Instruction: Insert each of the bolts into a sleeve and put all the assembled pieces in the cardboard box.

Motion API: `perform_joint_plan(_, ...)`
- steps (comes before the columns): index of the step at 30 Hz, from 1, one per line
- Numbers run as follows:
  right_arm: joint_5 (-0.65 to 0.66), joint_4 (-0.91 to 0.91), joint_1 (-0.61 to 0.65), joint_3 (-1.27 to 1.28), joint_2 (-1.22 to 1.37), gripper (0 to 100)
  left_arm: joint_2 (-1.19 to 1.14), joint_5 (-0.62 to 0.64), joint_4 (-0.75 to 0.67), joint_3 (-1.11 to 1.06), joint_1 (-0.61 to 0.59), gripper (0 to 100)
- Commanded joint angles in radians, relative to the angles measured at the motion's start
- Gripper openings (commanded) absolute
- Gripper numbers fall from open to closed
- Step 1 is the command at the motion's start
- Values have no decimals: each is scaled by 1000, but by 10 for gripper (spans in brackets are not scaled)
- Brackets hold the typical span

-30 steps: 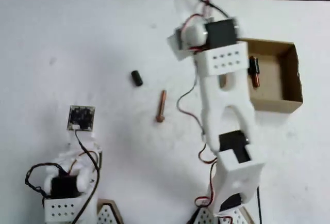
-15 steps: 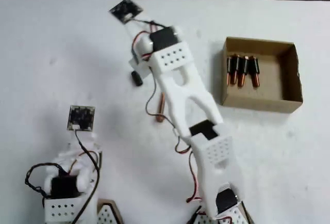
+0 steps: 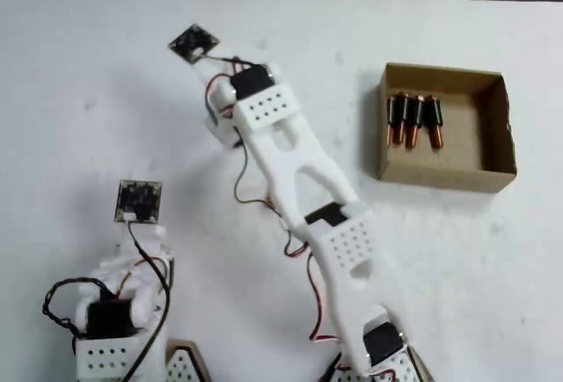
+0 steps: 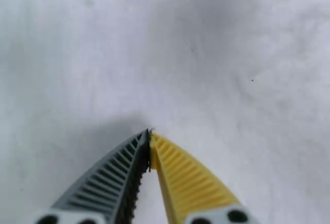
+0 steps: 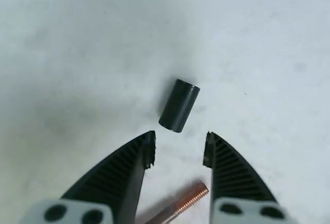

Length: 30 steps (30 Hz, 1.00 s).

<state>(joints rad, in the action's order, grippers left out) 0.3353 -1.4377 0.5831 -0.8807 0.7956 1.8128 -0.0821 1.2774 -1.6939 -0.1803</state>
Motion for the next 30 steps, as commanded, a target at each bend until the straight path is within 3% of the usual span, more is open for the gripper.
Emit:
perform_joint_plan(1, -2, 38, 2, -14, 5, 180, 1, -5, 5, 2, -10, 23)
perform_joint_plan(26, -3, 255, -12, -14, 211, 203, 1, -5, 5, 2, -10, 23)
perform_joint_plan(30, -3, 268, -35, -14, 223, 111, 1, -5, 5, 2, -10, 23)
